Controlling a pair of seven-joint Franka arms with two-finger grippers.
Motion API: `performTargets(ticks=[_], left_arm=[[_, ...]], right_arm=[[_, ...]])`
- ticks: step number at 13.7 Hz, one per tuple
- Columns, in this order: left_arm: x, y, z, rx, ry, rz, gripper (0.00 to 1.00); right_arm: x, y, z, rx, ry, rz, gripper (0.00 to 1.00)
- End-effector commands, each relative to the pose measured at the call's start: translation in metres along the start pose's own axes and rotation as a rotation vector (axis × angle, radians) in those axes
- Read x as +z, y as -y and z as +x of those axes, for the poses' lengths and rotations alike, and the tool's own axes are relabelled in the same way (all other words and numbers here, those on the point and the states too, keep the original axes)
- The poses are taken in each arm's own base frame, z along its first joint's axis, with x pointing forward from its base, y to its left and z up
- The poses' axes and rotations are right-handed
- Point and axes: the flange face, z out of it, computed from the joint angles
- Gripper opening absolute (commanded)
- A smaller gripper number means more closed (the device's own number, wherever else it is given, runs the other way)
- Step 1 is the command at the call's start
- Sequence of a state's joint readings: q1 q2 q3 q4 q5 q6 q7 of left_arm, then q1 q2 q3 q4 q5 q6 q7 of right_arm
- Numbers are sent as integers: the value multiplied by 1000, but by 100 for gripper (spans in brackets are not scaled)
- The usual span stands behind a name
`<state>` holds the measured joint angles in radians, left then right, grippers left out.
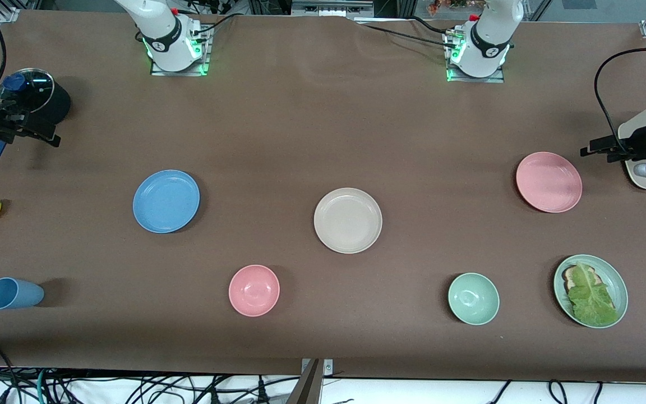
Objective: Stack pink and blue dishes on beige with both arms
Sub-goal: 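Move the left gripper down to the rim of the pink plate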
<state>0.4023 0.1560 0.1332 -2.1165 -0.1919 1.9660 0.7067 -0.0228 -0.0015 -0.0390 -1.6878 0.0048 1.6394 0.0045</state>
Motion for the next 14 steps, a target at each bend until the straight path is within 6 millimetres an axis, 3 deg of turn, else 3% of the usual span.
performTargets(ticks=[1,7,14], left_arm=[[9,14,-2,47,-45,-11,100],[40,28,20,152,-93,35,100],[63,41,25,181,-115,33,100]], right_arm=[[-5,2,-7,7,-4,-1,100],[-5,2,-7,7,-4,0,100],[-5,2,-7,3,-4,1,100]])
